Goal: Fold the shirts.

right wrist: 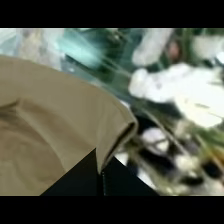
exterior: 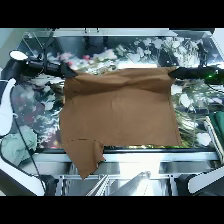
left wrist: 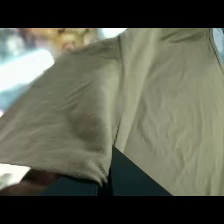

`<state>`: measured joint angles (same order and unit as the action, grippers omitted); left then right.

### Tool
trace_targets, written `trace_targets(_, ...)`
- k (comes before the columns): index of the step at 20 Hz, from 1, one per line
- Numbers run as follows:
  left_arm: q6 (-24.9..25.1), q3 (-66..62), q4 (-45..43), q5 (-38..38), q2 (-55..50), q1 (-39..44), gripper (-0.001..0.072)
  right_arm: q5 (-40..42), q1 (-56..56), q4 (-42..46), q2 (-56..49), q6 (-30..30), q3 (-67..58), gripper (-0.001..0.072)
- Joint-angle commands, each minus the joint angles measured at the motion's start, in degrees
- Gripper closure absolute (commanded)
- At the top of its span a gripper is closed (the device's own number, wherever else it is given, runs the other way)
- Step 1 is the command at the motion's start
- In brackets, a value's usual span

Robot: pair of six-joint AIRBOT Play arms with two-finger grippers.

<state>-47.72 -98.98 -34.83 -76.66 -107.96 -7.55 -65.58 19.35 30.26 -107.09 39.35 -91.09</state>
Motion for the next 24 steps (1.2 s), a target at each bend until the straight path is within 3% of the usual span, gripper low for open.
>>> trace_targets(1,2.7,11.5,0.0,2.6,5.3,-2.7,0.0704,-4.6,2.2,2.3,1.0,-0.6,3.2,0.0697)
trace_targets(9,3.3,18.9,0.0,5.3,0.7,-2.1,0.0699,-5.2,1.8,4.7,0.3,-2.7,8.6,0.0695)
trace_targets(12,1.6,18.7,-0.1,4.8,0.5,-2.1,0.0696,-4.9,1.8,11.5,-0.4,4.4,8.6,0.0694)
trace_targets(13,-0.2,18.4,-0.4,4.9,0.5,-2.1,0.0647,-4.4,1.9,15.0,-0.4,7.0,8.6,0.0691)
trace_targets(14,-3.2,17.7,-1.9,5.2,0.5,-2.2,0.047,-4.0,2.0,17.6,-0.4,9.0,8.6,0.0583)
trace_targets(15,-6.7,16.9,-4.6,5.2,0.5,-2.3,0.0432,-3.6,2.1,19.1,-0.4,11.2,8.6,0.0265)
trace_targets(16,-10.3,15.6,-8.1,4.1,0.5,-2.7,0.0431,-3.2,2.1,19.7,-0.4,13.3,8.6,0.0069)
trace_targets(18,-16.5,12.9,-14.8,-0.8,0.5,-3.5,0.0431,-3.3,2.2,19.7,-0.3,14.3,8.5,0.0076)
trace_targets(21,-24.0,8.7,-18.1,-10.5,0.5,-5.9,0.0419,-5.3,3.3,20.4,1.5,15.3,8.5,0.0078)
trace_targets(24,-28.0,7.9,-18.1,-17.3,2.2,-9.2,0.0419,-13.9,7.2,21.4,4.5,17.6,8.7,0.0078)
